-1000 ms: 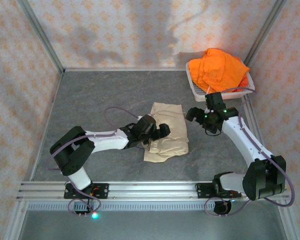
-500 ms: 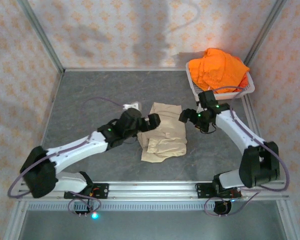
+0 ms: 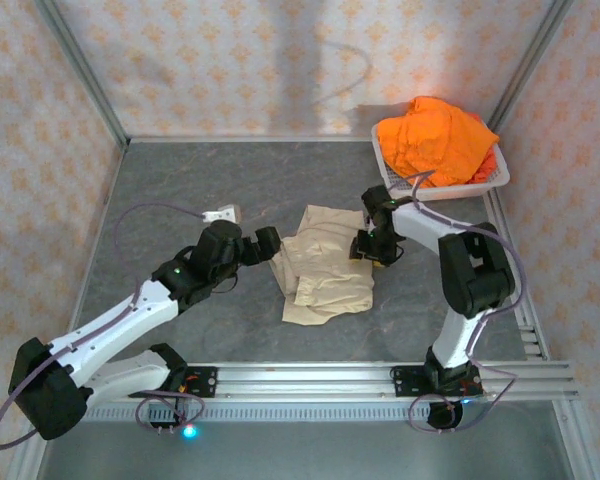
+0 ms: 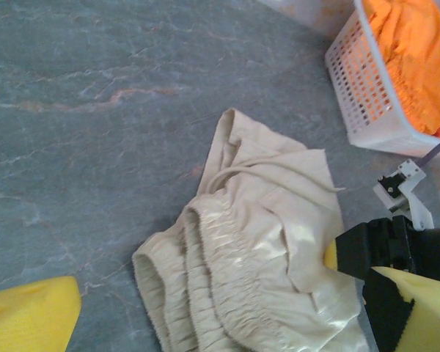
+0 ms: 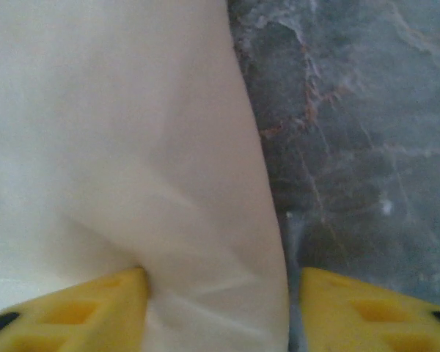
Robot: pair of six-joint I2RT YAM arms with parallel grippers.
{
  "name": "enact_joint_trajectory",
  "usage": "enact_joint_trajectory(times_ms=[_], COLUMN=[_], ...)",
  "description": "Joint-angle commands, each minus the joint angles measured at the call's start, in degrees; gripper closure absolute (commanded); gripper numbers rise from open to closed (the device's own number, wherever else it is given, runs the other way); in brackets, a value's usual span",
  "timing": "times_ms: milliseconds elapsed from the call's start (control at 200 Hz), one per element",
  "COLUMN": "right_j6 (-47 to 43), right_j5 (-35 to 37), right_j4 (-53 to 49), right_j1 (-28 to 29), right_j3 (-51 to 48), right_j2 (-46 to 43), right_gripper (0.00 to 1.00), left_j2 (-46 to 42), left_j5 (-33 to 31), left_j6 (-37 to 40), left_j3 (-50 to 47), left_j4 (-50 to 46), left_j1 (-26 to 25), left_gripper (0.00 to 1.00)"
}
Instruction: Fold and stack the shorts
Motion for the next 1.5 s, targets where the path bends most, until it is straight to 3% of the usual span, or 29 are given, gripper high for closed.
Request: enact_joint_trajectory(times_ms=[0, 140, 260, 435, 711, 916, 1061, 1156, 1221, 1251, 1256, 1286, 1326, 1371, 1431, 1461, 1496], right_j6=[-0.3, -1.3, -3.3, -6.1, -10.2, -14.9, -15.2, -12.9, -11.3, -10.7, -10.5, -10.4, -10.1, -9.4, -8.3, -7.7, -7.1], right_j5=[3.4, 12.5, 24.5, 44.0, 65.4, 75.0, 76.0, 75.9, 73.3, 70.1, 68.7, 64.9, 60.4, 54.0, 44.6, 40.8, 36.8], right_j4=[-0.2, -3.4, -8.6, -15.4, -18.0, -15.6, -14.8, -15.9, -16.8, -16.9, -16.8, -16.2, -15.0, -14.3, -12.8, -11.3, -9.6], right_j1=[0.5, 0.6, 0.6, -0.4, -7.3, -13.8, -19.1, -20.1, -20.1, -20.1, -20.1, -20.0, -19.9, -19.5, -18.8, -18.3, -17.6], right_j3=[1.7, 2.7, 4.1, 4.6, 5.1, 6.0, 6.7, 8.3, 9.6, 10.1, 10.2, 10.3, 10.2, 10.5, 11.6, 11.9, 12.5], right_j2=[1.4, 1.4, 1.2, 1.7, 3.9, 3.9, 2.2, 0.9, -0.5, -1.8, -2.2, -3.9, -6.7, -10.0, -14.5, -16.5, -18.4], right_gripper=[0.64, 0.86, 0.96, 0.97, 0.97, 0.95, 0.95, 0.83, 0.67, 0.59, 0.52, 0.36, 0.24, 0.15, 0.13, 0.01, 0.01], left_j2=[-1.0, -1.1, -1.4, -1.9, -2.4, -3.7, -4.9, -5.8, -6.3, -6.5, -6.5, -6.6, -6.8, -6.8, -6.7, -6.7, -6.6], left_j5=[-0.7, -1.5, -1.9, -1.4, 0.1, -0.3, -0.4, 0.0, 0.4, 0.5, 0.6, 0.7, 0.7, 1.0, 1.3, 1.4, 1.6], left_j6=[1.6, 1.6, 1.8, 2.4, 3.4, 4.2, 4.7, 4.8, 4.8, 4.7, 4.7, 4.6, 4.5, 4.2, 4.0, 3.8, 3.7], left_j3=[-1.3, -1.5, -1.7, -2.2, -2.8, -3.1, -3.5, -4.1, -4.6, -4.9, -5.0, -5.2, -5.7, -6.0, -6.4, -6.7, -6.8], left_j4=[-1.5, -2.0, -2.1, -2.1, -1.8, -3.2, -3.9, -3.7, -3.3, -3.2, -3.1, -2.8, -2.2, -1.8, -1.1, -0.8, -0.4], left_j1=[0.6, 0.7, 0.9, 1.4, 2.3, 2.8, 3.5, 4.1, 4.6, 4.8, 4.9, 5.1, 5.3, 5.4, 5.5, 5.5, 5.6], left_gripper=[0.00, 0.00, 0.00, 0.00, 0.00, 0.00, 0.00, 0.00, 0.00, 0.00, 0.00, 0.00, 0.00, 0.00, 0.00, 0.00, 0.00])
